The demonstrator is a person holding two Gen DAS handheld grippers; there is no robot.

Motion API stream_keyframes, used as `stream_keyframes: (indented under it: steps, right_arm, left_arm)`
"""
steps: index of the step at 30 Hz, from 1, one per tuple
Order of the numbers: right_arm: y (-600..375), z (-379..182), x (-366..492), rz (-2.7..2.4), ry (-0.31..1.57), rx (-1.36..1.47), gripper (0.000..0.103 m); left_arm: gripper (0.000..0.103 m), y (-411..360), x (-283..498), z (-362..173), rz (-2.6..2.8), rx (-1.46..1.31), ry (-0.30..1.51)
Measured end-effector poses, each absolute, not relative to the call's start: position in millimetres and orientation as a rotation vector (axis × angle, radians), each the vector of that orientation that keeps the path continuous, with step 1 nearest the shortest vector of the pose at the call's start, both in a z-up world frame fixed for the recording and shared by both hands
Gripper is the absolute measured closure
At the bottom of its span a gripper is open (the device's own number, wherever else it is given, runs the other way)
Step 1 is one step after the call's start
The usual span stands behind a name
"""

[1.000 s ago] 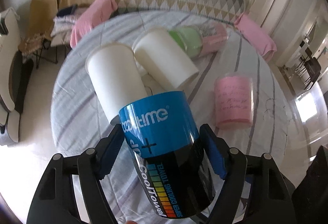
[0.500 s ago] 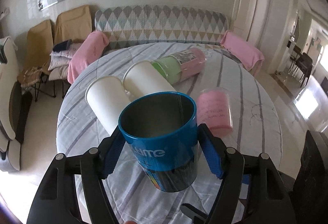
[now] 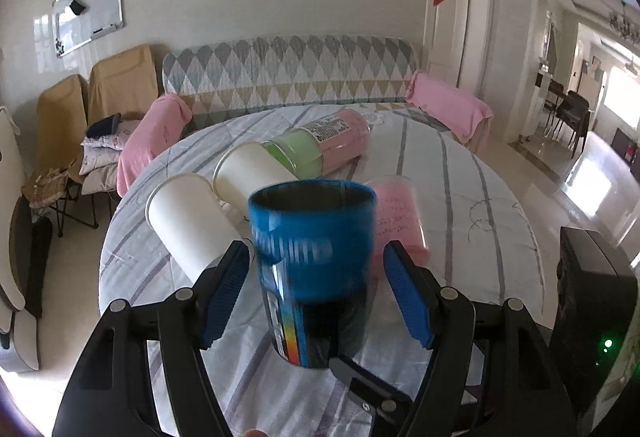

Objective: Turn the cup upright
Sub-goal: 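Hold the can in the left gripper while the right tool releases and withdraws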

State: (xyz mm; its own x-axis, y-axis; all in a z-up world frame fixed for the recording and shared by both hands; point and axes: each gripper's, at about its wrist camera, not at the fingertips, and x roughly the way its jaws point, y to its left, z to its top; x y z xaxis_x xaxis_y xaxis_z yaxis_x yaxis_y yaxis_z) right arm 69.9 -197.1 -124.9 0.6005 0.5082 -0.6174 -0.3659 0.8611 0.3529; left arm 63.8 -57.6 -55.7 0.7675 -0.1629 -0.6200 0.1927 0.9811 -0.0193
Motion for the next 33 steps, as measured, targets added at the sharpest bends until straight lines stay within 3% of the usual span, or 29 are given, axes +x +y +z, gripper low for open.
stream_keyframes:
  steps: [4, 12, 33]
  right_arm:
    - [-195, -128, 69, 0.504, 0.781, 0.19, 0.022]
    - [-204, -126, 69, 0.531, 0.796, 0.243, 0.021]
    - [-230, -132, 102, 0.628, 0.85, 0.44, 0.021]
  left_arm:
    - [0.031, -54, 66, -59, -0.222, 0.015, 0.701]
    - [0.021, -57, 112, -67, -0.223, -0.046, 0.905]
    - [0.016, -123, 185, -83, -0.169, 0.243, 1.059]
